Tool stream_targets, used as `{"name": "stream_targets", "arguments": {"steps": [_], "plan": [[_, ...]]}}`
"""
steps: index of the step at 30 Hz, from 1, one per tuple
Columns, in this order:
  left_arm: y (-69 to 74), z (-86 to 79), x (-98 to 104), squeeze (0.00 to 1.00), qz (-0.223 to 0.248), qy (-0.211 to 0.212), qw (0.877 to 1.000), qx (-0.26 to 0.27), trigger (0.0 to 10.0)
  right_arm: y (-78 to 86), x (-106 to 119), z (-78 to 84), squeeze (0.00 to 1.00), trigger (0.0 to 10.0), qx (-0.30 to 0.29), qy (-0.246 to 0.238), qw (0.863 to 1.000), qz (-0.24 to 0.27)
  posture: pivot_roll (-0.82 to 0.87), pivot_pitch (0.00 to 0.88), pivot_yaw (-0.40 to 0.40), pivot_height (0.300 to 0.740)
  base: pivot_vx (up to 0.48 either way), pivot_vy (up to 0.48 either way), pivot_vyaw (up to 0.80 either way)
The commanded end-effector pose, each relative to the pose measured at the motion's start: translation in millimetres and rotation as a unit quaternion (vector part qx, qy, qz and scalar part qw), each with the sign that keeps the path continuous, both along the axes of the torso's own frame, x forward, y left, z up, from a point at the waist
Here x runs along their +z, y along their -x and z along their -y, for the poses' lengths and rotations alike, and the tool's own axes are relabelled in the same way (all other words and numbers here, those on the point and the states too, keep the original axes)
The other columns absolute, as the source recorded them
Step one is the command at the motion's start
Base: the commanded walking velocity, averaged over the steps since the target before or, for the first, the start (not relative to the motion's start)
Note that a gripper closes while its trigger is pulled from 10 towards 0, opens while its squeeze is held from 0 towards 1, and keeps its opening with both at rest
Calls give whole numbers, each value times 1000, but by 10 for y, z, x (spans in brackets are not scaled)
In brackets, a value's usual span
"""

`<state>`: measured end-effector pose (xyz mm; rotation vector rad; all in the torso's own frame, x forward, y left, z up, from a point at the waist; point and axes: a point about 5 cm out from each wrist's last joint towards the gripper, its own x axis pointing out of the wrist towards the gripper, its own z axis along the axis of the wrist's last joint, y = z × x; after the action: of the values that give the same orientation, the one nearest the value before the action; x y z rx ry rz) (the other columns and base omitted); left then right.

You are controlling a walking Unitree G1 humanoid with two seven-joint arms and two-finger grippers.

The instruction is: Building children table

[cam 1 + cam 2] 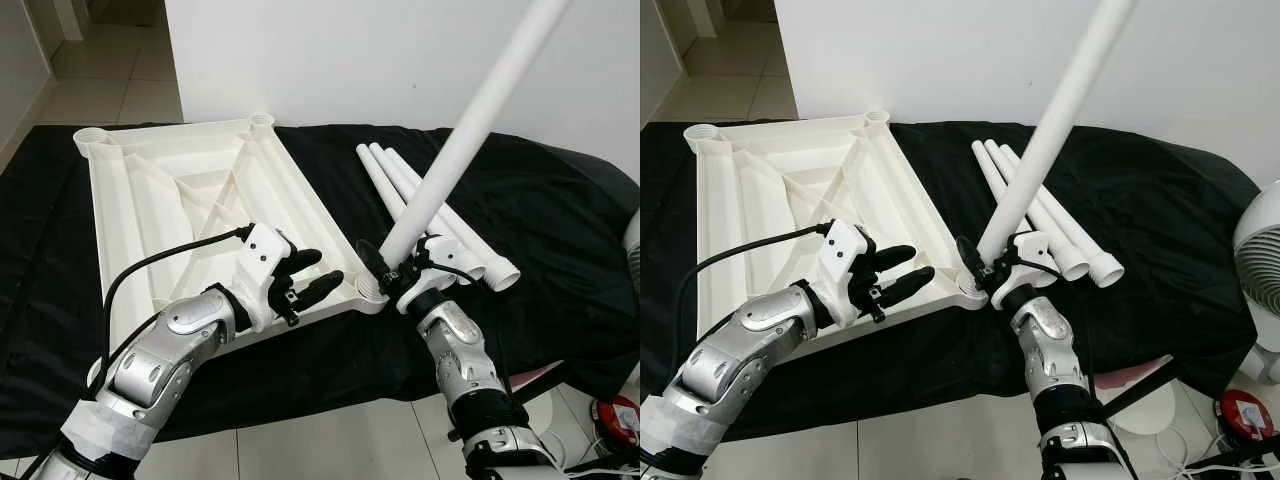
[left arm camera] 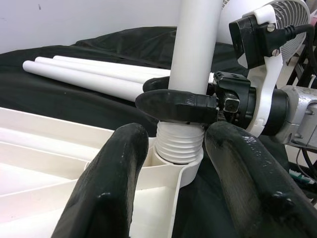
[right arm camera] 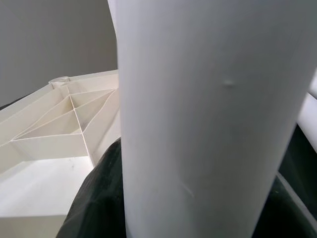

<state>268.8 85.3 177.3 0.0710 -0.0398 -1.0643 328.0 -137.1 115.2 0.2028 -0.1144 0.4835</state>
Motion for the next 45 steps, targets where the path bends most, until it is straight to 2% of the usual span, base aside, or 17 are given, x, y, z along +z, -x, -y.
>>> {"name": "stream_targets", "arguments": {"steps": [1, 6, 7, 8, 9, 10, 14, 16, 23, 27, 29, 32, 34, 39, 41, 45], "plan": [[44, 26, 45, 0, 7, -4, 999, -51, 10000, 141, -484, 61, 0, 10000, -26, -10, 992, -127, 90, 77, -73, 740, 0, 0, 0], [41, 26, 55, 0, 9, -4, 999, -51, 10000, 166, -537, 102, 0, 10000, -46, -14, 990, -133, 91, 73, -73, 740, 0, 0, 0], [37, 24, 57, 0, 9, -4, 999, -51, 10000, 178, -543, 89, 0, 10000, -41, 10, 991, -126, 91, 73, -72, 740, 0, 0, 0], [37, 24, 57, 0, 9, -4, 999, -51, 10000, 178, -543, 89, 0, 10000, -41, 10, 991, -126, 91, 73, -72, 740, 0, 0, 0], [34, 22, 60, 0, 10, -4, 999, -50, 10000, 206, -543, 47, 0, 10000, -21, 61, 992, -105, 91, 73, -72, 740, 0, 0, 0], [34, 22, 62, 0, 11, -5, 999, -50, 10000, 220, -542, 24, 0, 10000, -11, 82, 992, -94, 91, 73, -72, 740, 0, 0, 0], [33, 21, 65, 0, 12, -5, 999, -50, 10000, 246, -547, -9, 0, 10000, 7, 110, 991, -80, 91, 71, -71, 740, 0, 0, 0], [28, 15, 71, 0, 13, -5, 999, -49, 10000, 292, -555, -43, 0, 10000, 34, 140, 988, -59, 94, 73, -72, 740, 0, 0, 0], [24, -7, 81, 0, 15, -6, 999, -44, 10000, 395, -580, -37, 0, 10000, 57, 143, 988, -31, 98, 74, -72, 740, 0, 0, 0], [27, -14, 81, 0, 15, -6, 999, -44, 10000, 457, -579, -48, 0, 10000, 62, 166, 984, 4, 97, 75, -69, 740, 0, 0, 0], [27, -14, 81, 0, 15, -6, 999, -44, 10000, 457, -579, -48, 0, 10000, 62, 166, 984, 4, 97, 75, -69, 740, 0, 0, 0], [24, -16, 84, 0, 16, -9, 999, -45, 10000, 482, -580, 7, 0, 10000, 39, 124, 992, 3, 96, 76, -65, 740, 0, 0, 0], [23, -16, 86, 0, 16, -9, 999, -45, 10000, 487, -587, 21, 0, 10000, 33, 113, 993, 1, 96, 76, -65, 740, 0, 0, 0], [24, -19, 88, 0, 16, -8, 999, -45, 10000, 495, -649, 75, 0, 10000, 8, 68, 997, -28, 95, 79, -64, 740, 0, 0, 0], [24, -21, 88, 0, 16, -9, 999, -46, 10000, 498, -720, 106, 0, 10000, -8, 44, 997, -55, 95, 79, -62, 740, 0, 0, 0], [24, -20, 88, 0, 16, -9, 999, -46, 10000, 501, -744, 112, 0, 10000, -12, 34, 997, -64, 95, 78, -62, 740, 0, 0, 0]]}}
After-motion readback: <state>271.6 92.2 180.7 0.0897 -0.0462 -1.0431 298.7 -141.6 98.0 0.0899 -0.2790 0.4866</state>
